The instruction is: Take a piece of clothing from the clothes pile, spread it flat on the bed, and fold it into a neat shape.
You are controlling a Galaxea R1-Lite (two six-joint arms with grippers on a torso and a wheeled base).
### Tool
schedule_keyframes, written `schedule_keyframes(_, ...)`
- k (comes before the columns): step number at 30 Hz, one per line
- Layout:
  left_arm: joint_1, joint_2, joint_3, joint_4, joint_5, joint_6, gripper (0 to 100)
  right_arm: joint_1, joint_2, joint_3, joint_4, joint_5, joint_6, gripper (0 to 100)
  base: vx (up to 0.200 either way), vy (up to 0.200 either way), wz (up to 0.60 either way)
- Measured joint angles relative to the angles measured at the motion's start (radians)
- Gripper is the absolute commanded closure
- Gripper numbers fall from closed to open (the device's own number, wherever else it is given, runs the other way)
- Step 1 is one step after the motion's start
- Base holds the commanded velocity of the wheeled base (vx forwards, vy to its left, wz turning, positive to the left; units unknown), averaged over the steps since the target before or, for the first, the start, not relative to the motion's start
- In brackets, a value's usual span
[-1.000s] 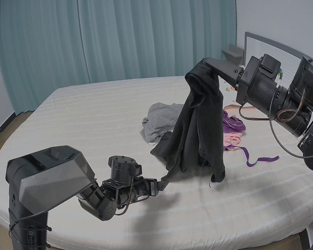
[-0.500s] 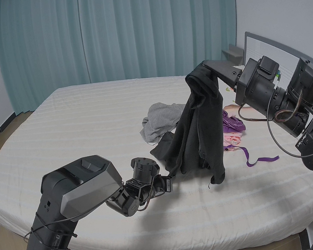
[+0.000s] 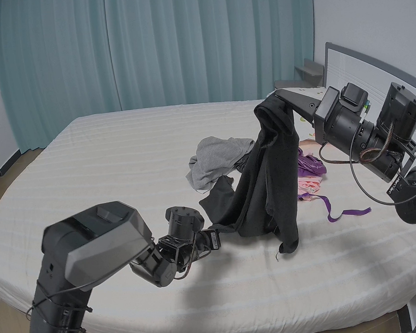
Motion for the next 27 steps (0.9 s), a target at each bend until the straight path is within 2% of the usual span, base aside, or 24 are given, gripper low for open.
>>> schedule_keyframes(7, 0.028, -0.219, 0.156, 0.015, 0.036, -0.037, 100, -0.066, 0.065, -0.003, 0.005, -0.024, -0.063, 100, 0.0, 0.0, 0.0)
schedule_keyframes(9, 0.037, -0.291, 0.179, 0.039, 0.057, -0.05, 100, -0.081, 0.095, -0.021, 0.005, -0.071, -0.086, 100, 0.0, 0.0, 0.0)
schedule_keyframes(13, 0.063, -0.441, 0.198, 0.092, 0.088, -0.075, 100, -0.101, 0.154, -0.101, 0.004, -0.217, -0.139, 100, 0.0, 0.0, 0.0)
schedule_keyframes(19, 0.118, -0.642, 0.166, 0.122, 0.113, -0.098, 100, -0.11, 0.201, -0.265, -0.013, -0.407, -0.23, 100, 0.0, 0.0, 0.0)
schedule_keyframes(23, 0.153, -0.726, 0.154, 0.126, 0.117, -0.114, 100, -0.106, 0.204, -0.302, -0.018, -0.431, -0.249, 100, 0.0, 0.0, 0.0)
schedule_keyframes(27, 0.17, -0.763, 0.189, 0.128, 0.116, -0.164, 100, -0.098, 0.206, -0.247, -0.018, -0.433, -0.257, 100, 0.0, 0.0, 0.0)
